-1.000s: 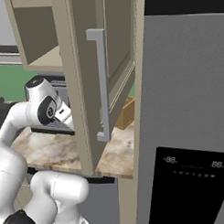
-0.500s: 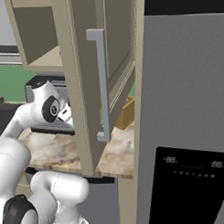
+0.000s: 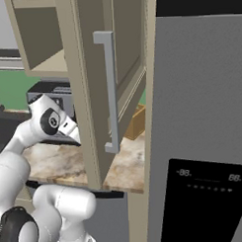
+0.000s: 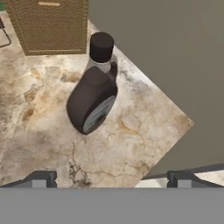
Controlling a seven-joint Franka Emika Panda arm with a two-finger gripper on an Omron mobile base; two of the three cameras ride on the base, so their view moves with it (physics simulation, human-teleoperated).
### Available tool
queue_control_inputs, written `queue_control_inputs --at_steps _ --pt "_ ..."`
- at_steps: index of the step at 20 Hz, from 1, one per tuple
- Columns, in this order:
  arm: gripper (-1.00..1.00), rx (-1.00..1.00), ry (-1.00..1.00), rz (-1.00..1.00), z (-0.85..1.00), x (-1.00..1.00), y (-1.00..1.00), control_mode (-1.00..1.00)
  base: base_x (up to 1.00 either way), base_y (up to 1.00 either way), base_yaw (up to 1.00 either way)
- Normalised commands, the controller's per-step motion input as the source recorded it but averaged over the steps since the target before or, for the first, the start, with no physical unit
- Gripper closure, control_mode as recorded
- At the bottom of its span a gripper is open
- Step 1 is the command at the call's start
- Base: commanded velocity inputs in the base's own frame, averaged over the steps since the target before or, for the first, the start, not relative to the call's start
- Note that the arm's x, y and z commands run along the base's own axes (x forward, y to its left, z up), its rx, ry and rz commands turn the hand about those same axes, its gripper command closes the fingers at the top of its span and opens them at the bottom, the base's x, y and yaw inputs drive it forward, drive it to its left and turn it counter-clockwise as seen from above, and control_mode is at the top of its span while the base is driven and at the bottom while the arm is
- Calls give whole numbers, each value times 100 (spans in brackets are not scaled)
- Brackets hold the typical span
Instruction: Pick the syrup bottle and oil and vinegar bottle from the counter and place them in the cabinet.
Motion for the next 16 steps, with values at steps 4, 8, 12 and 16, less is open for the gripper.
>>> queue_control_inputs --at_steps 4,8,12,16 --pt "-100 0 0 -4 0 26 -13 -100 0 0 0" --pt "-100 0 0 -5 0 30 -11 -100 0 0 0" --pt "-100 0 0 -6 0 30 -1 -100 0 0 0" --pt "-100 0 0 -7 -4 29 0 -100 0 0 0"
